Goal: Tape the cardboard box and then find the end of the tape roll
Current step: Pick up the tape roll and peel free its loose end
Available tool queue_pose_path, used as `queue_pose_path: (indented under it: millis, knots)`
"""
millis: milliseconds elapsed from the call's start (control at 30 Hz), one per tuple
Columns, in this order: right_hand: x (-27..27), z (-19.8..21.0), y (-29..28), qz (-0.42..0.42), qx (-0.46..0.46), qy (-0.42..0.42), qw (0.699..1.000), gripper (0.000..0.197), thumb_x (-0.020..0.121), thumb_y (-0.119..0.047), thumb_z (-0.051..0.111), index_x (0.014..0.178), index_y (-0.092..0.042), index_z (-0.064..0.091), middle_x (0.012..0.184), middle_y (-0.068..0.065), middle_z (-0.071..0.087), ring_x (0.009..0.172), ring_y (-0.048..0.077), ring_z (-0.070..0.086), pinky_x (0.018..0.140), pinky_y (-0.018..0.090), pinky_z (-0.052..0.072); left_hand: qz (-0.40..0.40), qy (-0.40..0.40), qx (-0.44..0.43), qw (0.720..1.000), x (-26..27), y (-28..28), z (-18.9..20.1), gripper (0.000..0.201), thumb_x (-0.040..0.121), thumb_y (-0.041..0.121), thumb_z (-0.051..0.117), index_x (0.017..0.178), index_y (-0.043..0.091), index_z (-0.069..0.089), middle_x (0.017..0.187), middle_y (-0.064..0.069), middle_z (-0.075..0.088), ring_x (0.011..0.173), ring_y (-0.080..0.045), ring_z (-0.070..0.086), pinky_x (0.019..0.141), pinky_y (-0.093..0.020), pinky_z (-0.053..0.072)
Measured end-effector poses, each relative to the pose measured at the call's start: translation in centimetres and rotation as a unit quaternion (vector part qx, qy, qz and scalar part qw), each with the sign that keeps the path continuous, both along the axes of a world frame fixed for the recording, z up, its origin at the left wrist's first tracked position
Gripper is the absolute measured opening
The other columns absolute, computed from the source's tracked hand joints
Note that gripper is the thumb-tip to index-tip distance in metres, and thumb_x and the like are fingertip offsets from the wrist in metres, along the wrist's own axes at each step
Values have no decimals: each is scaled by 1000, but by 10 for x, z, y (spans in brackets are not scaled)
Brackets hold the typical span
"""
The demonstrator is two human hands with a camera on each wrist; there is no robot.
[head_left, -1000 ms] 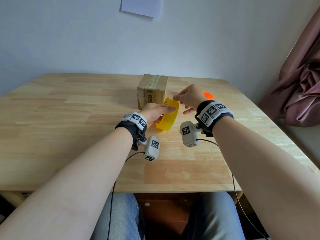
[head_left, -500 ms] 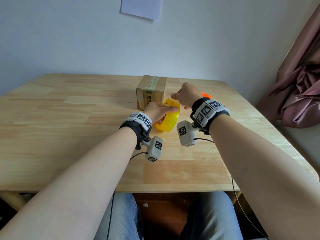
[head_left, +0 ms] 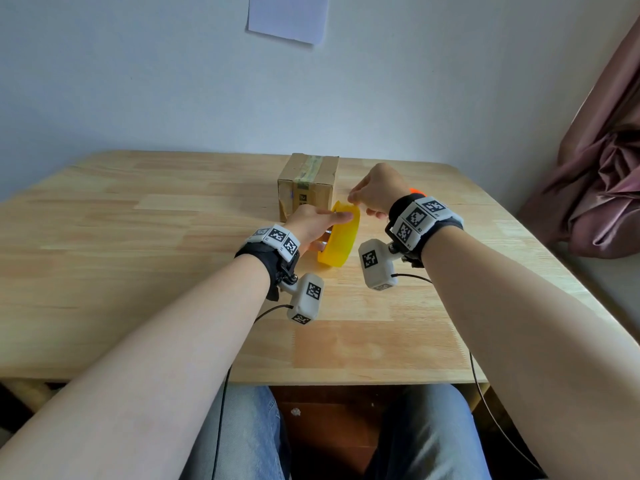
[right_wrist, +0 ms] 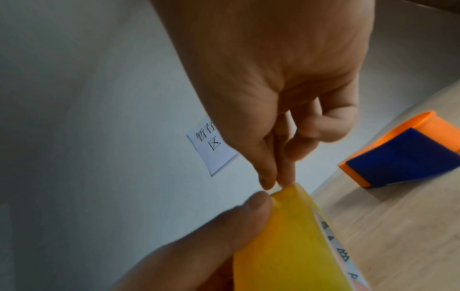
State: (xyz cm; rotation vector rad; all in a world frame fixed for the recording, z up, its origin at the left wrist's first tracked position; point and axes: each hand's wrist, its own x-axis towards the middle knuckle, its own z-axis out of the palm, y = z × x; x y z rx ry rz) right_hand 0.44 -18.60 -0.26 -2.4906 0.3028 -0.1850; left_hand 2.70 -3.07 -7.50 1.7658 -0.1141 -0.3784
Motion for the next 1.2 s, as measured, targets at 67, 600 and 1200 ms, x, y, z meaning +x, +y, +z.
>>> queue_pose_path:
  millis: [67, 600, 1200]
  knots:
    - [3, 1, 6, 7, -39, -15, 999, 10, 88, -16, 78, 93, -8, 81, 85, 7, 77, 79, 20, 73, 70, 35, 62, -7, 1, 1, 1000, -1, 0, 1, 63, 82, 44, 84, 130, 5, 68, 117, -9, 75, 101, -22, 70, 70, -35, 57]
    - [3, 6, 20, 59, -37, -115, 991, 13, 91, -21, 77, 81, -29, 77, 85, -5, 77, 80, 20, 74, 81, 45, 64, 21, 78, -23, 996, -10, 2, 12, 59, 86, 52, 78, 121, 7, 67, 106, -14, 76, 87, -29, 74, 70, -40, 61]
    - [-10, -1, 15, 72, 80, -177, 978, 14, 95, -21, 73, 83, -27, 69, 93, -15, 63, 89, 26, 73, 83, 48, 62, 26, 66, -44, 996, -19, -1, 15, 66, 90, 49, 76, 131, 4, 50, 116, -12, 66, 106, -37, 74, 84, -51, 65]
